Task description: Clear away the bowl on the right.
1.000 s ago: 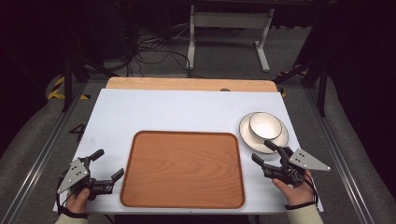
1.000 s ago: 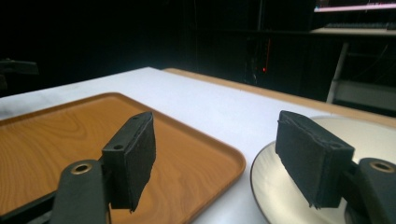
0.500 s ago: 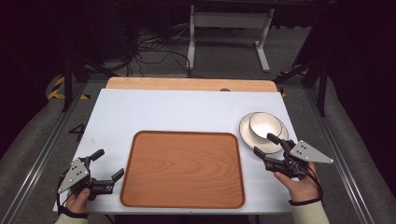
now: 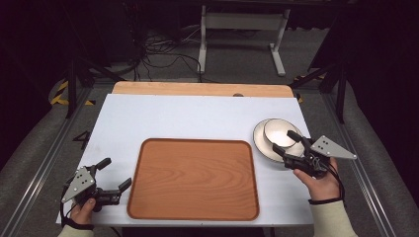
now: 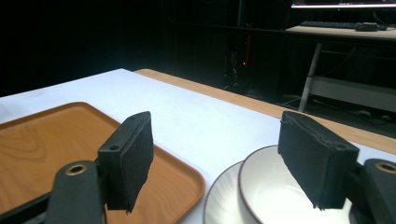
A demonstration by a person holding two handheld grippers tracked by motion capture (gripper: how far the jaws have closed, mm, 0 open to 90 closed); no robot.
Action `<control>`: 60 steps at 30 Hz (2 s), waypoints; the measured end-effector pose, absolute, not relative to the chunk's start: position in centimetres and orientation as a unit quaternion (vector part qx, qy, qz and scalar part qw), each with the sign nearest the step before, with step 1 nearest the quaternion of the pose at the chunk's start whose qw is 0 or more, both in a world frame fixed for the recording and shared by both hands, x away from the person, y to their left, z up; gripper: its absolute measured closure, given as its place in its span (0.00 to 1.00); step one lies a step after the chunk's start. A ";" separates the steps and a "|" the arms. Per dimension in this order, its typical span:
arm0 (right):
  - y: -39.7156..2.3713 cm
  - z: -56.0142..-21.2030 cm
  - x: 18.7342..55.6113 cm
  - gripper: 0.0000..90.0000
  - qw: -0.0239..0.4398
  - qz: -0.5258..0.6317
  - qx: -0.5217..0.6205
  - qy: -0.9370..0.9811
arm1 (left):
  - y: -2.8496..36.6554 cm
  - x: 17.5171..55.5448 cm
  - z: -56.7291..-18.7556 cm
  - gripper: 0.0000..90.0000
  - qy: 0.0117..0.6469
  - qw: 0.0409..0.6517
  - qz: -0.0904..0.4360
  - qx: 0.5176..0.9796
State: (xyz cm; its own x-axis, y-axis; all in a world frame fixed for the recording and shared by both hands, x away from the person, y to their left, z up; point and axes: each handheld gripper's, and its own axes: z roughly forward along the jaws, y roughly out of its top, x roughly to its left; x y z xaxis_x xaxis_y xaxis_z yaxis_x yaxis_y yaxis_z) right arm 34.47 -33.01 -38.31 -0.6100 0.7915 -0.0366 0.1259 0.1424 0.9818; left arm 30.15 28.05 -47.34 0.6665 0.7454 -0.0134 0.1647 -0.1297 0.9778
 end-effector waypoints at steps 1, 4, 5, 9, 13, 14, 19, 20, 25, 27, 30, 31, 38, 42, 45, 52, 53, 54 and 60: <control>-33.1 -38.2 34.7 0.30 0.293 0.564 0.331 0.698 | 28.1 30.1 -47.3 0.00 0.321 0.576 0.252 0.708; -33.5 -37.8 35.6 0.32 0.290 0.556 0.338 0.702 | 28.1 30.1 -47.3 0.00 0.322 0.576 0.252 0.708; -33.6 -37.5 35.9 0.33 0.286 0.552 0.345 0.704 | 28.0 30.1 -47.3 0.00 0.322 0.576 0.253 0.708; -34.1 -36.8 36.6 0.34 0.283 0.543 0.361 0.704 | 28.0 30.2 -47.3 0.00 0.322 0.576 0.252 0.707; -34.6 -36.5 37.4 0.34 0.285 0.536 0.368 0.704 | 28.1 30.2 -47.3 0.00 0.323 0.576 0.250 0.708; -34.7 -36.5 37.7 0.34 0.286 0.534 0.371 0.704 | 28.1 30.2 -47.3 0.00 0.324 0.575 0.249 0.709; -35.4 -36.3 38.6 0.38 0.283 0.527 0.395 0.697 | 28.1 30.2 -47.3 0.00 0.322 0.575 0.249 0.710; -35.5 -36.1 38.6 0.40 0.281 0.521 0.406 0.696 | 28.0 30.2 -47.3 0.00 0.323 0.577 0.250 0.707; -35.7 -36.1 39.3 0.42 0.290 0.503 0.416 0.700 | 28.0 30.3 -47.3 0.00 0.322 0.574 0.249 0.711; -35.9 -36.3 39.8 0.42 0.296 0.493 0.419 0.702 | 28.0 30.3 -47.3 0.00 0.323 0.574 0.249 0.710; -36.3 -36.9 40.7 0.40 0.298 0.478 0.436 0.702 | 28.0 30.3 -47.3 0.00 0.323 0.573 0.247 0.712; -36.4 -37.2 41.0 0.40 0.298 0.468 0.445 0.703 | 28.0 30.3 -47.3 0.00 0.322 0.573 0.247 0.712; -36.7 -38.4 42.8 0.41 0.276 0.413 0.492 0.715 | 28.0 30.3 -47.3 0.00 0.324 0.573 0.247 0.711; -37.1 -38.8 43.8 0.41 0.269 0.391 0.513 0.715 | 28.0 30.3 -47.3 0.00 0.323 0.573 0.247 0.711; -37.3 -39.3 44.4 0.42 0.247 0.375 0.535 0.715 | 28.0 30.3 -47.3 0.00 0.323 0.573 0.246 0.711; -37.3 -40.3 45.2 0.48 0.225 0.348 0.556 0.720 | 28.0 30.3 -47.3 0.00 0.324 0.573 0.246 0.711; -37.4 -40.4 45.3 0.50 0.222 0.346 0.561 0.719 | 28.0 30.3 -47.3 0.00 0.324 0.573 0.246 0.712; -37.4 -40.5 45.4 0.51 0.215 0.343 0.568 0.717 | 28.0 30.3 -47.3 0.00 0.324 0.573 0.246 0.712; -37.5 -41.0 45.4 0.66 0.180 0.316 0.613 0.702 | 28.0 30.3 -47.3 0.00 0.324 0.573 0.245 0.712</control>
State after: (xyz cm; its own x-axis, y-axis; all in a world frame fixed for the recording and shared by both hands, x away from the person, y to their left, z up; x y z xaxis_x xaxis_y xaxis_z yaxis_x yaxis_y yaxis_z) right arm 45.41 -37.54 -40.97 -0.1843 0.9737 0.1341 0.7465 0.0499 0.6635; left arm 30.34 28.01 -47.30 0.6696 0.7424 -0.0222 0.1811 -0.1342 0.9743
